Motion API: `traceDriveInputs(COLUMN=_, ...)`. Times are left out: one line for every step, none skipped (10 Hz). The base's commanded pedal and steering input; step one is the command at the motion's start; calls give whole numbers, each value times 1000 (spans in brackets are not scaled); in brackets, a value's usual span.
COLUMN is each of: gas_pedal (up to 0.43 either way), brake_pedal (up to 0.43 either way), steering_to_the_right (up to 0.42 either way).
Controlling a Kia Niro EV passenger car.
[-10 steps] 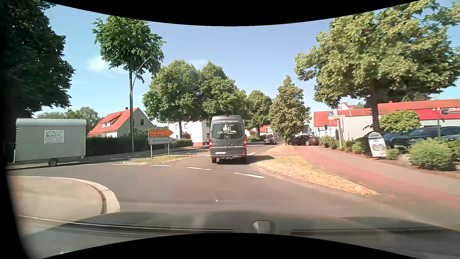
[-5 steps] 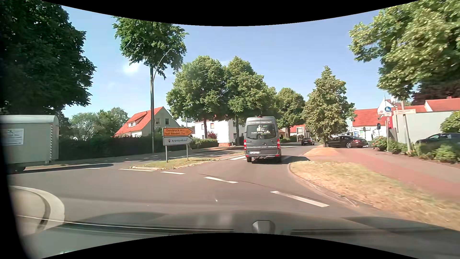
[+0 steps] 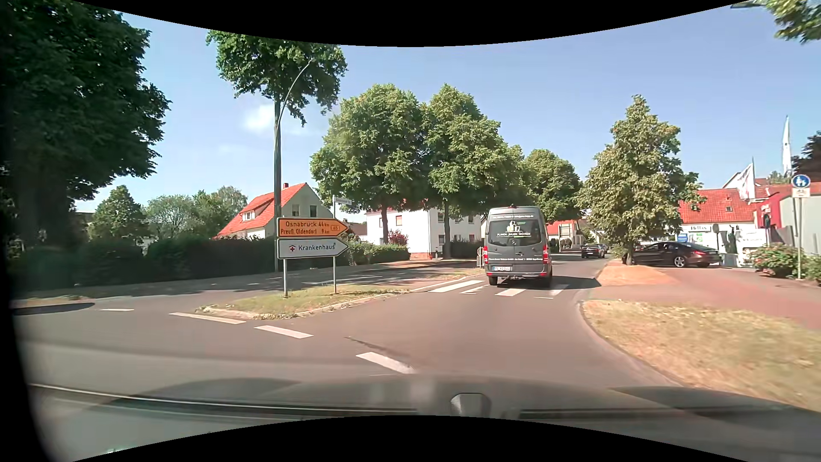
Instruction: Follow the waypoints while adhering to traffic rules and regulations
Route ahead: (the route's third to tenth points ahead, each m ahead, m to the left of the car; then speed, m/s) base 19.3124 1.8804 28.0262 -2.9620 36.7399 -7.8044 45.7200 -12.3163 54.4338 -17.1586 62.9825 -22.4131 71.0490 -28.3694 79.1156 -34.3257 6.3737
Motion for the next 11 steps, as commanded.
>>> traceDriveInputs(gas_pedal=177, brake_pedal=6, steering_to_the_right=35)
traceDriveInputs(gas_pedal=177, brake_pedal=6, steering_to_the_right=62)
traceDriveInputs(gas_pedal=177, brake_pedal=6, steering_to_the_right=90)
traceDriveInputs(gas_pedal=177, brake_pedal=6, steering_to_the_right=108)
traceDriveInputs(gas_pedal=177, brake_pedal=6, steering_to_the_right=118)
traceDriveInputs(gas_pedal=177, brake_pedal=6, steering_to_the_right=125)
traceDriveInputs(gas_pedal=189, brake_pedal=6, steering_to_the_right=130)
traceDriveInputs(gas_pedal=189, brake_pedal=6, steering_to_the_right=131)
traceDriveInputs(gas_pedal=197, brake_pedal=6, steering_to_the_right=131)
traceDriveInputs(gas_pedal=209, brake_pedal=6, steering_to_the_right=131)
traceDriveInputs(gas_pedal=220, brake_pedal=6, steering_to_the_right=132)
